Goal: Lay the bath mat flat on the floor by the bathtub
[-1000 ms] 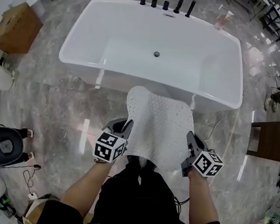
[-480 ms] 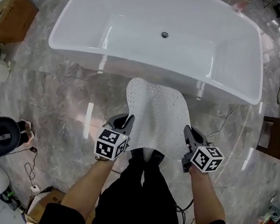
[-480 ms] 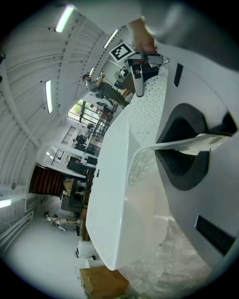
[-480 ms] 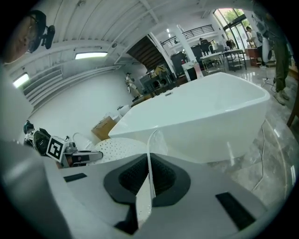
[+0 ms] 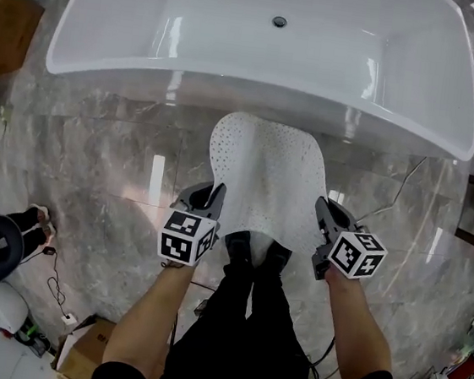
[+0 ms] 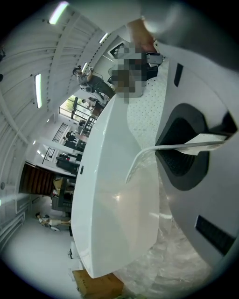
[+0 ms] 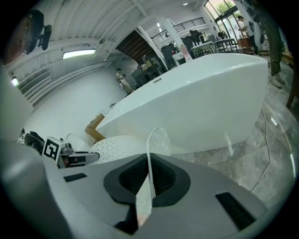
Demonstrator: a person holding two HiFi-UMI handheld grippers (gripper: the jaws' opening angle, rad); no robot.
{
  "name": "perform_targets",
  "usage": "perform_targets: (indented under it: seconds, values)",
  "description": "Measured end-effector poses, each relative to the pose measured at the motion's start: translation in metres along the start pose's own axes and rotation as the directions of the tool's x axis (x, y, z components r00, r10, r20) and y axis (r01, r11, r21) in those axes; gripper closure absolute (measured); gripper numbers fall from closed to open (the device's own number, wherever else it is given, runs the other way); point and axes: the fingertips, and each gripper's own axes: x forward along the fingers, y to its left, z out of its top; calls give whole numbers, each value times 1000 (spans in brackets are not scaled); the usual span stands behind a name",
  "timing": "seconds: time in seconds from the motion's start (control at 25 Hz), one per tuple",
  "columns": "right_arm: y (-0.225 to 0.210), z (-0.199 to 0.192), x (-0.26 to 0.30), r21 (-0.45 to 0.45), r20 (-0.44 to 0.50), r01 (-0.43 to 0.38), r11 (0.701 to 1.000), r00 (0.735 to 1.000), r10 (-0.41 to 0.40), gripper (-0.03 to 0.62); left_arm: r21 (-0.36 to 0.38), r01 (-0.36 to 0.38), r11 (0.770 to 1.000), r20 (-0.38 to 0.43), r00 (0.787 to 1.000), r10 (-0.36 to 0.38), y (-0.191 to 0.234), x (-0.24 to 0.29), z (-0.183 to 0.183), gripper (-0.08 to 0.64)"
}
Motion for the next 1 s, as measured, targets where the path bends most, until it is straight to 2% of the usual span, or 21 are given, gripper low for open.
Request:
perform_targets:
  seconds: [0.12,0.32,0.56,0.88,1.0]
  values:
    - [-18,-18,20,22,-31,7,1000,999,-6,571,-14,-5,1000,-27,1000,4,6,26,-15,545]
    - [-44,-40,49,1,-73,2,1000,997,-2,571,-19,-5,1000,-66,998,4,14,64,-34,545]
    - [-95,-65,86,-92,-134,20,996,990,-32,571,-50,5,999,-117,993,-11,19,122,-62,545]
    - [-127,-87,119,-150,-199,22,988,979,-52,571,-7,-1,1000,-184,983,0,33,162,-90,545]
    - [-139,-91,132,-145,-201,37,989,977,-66,571,-2,-16,1000,-197,980,15,40,182,-101,545]
